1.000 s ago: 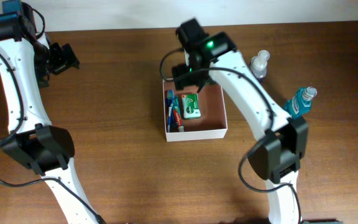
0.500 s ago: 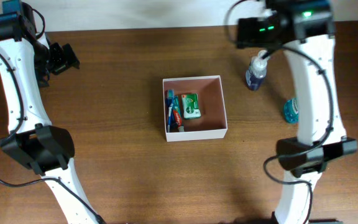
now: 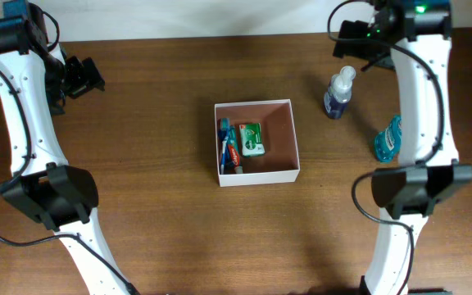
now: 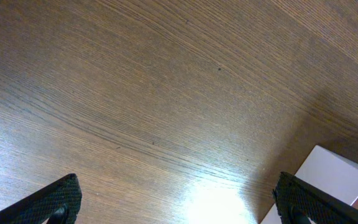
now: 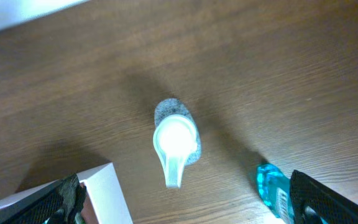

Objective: Pack container
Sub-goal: 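Raise the right gripper and move it to the purple pump bottle, then lower the right gripper around the pump bottle and close on it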

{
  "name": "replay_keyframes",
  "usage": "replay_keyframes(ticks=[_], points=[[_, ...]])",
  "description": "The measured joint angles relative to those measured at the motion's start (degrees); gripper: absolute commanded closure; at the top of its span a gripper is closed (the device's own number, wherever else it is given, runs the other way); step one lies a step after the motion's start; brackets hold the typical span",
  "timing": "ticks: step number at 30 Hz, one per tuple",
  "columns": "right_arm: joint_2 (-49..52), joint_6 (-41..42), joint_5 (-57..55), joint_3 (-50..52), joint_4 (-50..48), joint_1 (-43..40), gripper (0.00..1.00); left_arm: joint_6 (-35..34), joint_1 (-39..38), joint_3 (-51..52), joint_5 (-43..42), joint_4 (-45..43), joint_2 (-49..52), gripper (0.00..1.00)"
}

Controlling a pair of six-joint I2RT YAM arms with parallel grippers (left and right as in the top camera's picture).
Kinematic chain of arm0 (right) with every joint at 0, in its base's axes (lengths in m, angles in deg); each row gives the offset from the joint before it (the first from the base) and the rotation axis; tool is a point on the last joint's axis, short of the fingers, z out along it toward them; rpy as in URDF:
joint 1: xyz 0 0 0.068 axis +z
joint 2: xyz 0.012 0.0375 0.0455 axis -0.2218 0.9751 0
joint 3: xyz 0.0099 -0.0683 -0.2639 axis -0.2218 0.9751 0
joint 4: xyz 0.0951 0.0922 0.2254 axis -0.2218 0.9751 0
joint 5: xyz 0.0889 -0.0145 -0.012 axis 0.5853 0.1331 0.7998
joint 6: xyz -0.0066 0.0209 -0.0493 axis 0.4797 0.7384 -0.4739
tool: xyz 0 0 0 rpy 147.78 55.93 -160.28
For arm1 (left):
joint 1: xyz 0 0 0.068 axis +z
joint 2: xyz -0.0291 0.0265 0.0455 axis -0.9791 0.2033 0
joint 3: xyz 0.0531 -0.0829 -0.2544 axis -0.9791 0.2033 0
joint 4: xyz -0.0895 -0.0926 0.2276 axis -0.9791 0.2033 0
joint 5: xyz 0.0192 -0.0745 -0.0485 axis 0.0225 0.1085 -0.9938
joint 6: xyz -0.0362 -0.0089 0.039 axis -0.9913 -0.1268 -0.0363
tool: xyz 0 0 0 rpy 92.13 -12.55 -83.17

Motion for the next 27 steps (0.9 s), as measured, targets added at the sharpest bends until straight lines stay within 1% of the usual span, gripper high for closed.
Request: replay_keyframes(ticks=[7, 12, 22, 27], points=[[6.91, 1.7, 0.2, 0.66, -0.33, 0.0, 0.0, 0.0, 0.0, 0.0, 0.0, 0.0, 0.0, 0.0], [7.43, 3.06, 0.22, 0.7, -1.03, 0.0, 0.07, 0.0, 0.0, 0.0, 0.0, 0.02, 0.0, 0.01], [7.93, 4.46, 0.2, 0.72, -2.05, 0.07, 0.07, 0.0, 0.0, 0.0, 0.0, 0.0, 0.0, 0.01], [9.79, 4.48, 0.22, 2.75, -3.1, 0.07, 0.07, 0.0, 0.0, 0.0, 0.0, 0.0, 0.0, 0.01]])
